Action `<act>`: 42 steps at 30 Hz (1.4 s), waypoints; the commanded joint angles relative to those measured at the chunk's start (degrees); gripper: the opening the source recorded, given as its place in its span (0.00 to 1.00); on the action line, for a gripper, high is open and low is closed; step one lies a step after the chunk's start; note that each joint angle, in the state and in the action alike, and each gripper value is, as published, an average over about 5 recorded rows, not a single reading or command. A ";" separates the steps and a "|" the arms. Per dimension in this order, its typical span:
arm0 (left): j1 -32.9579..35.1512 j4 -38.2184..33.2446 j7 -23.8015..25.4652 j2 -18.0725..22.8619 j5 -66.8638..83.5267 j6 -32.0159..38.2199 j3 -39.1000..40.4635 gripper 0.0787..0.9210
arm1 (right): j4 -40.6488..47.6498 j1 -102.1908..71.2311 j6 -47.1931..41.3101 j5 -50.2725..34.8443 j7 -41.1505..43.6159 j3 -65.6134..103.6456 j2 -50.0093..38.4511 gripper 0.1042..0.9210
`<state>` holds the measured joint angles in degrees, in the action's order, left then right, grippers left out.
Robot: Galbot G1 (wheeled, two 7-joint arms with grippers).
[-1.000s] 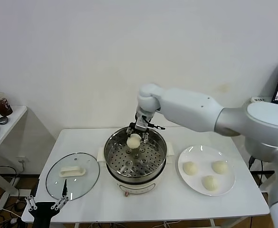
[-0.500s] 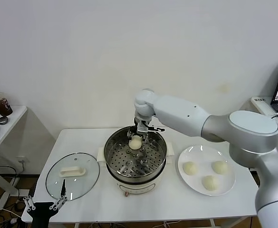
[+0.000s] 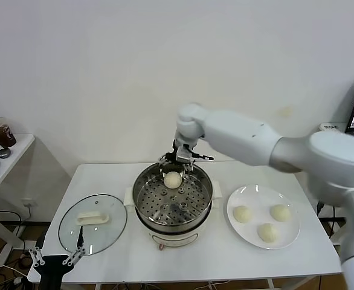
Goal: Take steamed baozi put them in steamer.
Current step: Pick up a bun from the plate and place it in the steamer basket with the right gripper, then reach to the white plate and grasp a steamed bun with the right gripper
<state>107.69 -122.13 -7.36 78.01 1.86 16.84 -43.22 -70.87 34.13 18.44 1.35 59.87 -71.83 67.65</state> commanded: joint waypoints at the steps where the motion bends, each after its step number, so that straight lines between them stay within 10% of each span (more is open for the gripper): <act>1: -0.10 -2.03 -1.23 -0.57 0.38 -6.21 0.21 0.88 | -24.07 10.71 -43.72 -12.76 2.73 -5.13 -21.92 0.88; 16: -1.02 -2.68 -2.63 -2.61 -1.11 -10.39 0.68 0.88 | -22.69 -13.32 -43.92 -3.99 5.29 1.74 -41.00 0.88; 42: -0.04 -3.07 -2.11 -0.94 -2.74 -9.81 -0.65 0.88 | -0.21 -35.54 -31.75 7.37 0.82 20.61 -21.99 0.88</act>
<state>107.63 -125.14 -9.40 77.06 -0.71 7.29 -43.91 -77.31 4.26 -15.02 5.76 61.48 -55.34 40.85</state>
